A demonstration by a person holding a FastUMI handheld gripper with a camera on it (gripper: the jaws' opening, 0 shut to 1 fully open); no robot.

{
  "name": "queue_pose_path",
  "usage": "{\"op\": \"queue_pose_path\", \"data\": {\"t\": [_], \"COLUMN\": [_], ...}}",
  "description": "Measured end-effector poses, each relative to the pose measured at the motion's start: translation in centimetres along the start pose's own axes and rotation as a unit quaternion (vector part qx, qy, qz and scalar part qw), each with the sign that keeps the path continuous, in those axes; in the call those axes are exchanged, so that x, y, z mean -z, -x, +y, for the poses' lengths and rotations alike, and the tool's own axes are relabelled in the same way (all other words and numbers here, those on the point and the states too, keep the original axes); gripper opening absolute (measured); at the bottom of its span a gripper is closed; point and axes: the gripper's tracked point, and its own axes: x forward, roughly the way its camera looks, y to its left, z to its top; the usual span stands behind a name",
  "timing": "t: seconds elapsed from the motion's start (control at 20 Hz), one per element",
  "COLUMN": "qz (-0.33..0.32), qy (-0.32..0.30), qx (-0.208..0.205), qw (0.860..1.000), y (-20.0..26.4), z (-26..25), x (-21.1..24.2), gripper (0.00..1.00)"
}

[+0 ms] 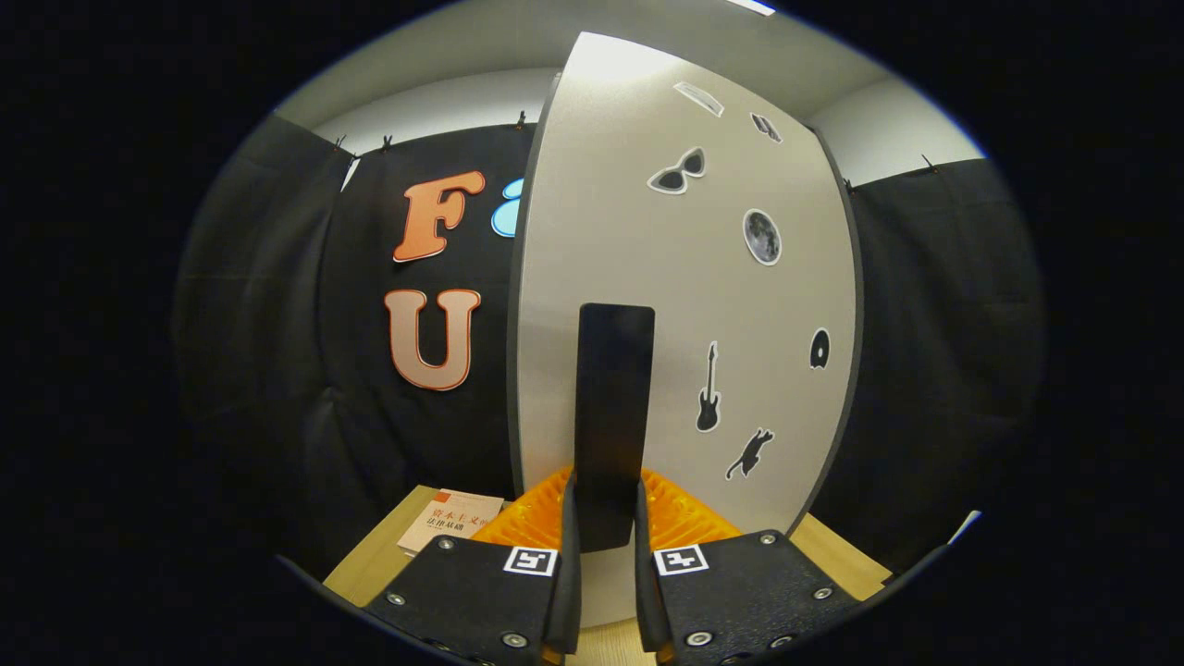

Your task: Open the shoe cabinet door, grab the shoes and put them into the shoe cabinet, then close the shoe cabinet door.

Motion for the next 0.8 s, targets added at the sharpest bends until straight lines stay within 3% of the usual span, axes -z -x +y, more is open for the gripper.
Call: {"op": "queue_pose_path", "data": {"t": [0.25, 0.6, 0.8], "qz": [-0.008, -0.016, -0.015], "qy": [-0.012, -0.027, -0.042], "qx": [-0.038, -0.124, -0.150], "qw": [0.999, 0.992, 0.988], "y": [3.7, 9.6, 10.9], "z": [-2.5, -9.2, -13.3], "x": [0.4, 1.4, 1.6], "gripper": [0.22, 0.21, 0.21]}}
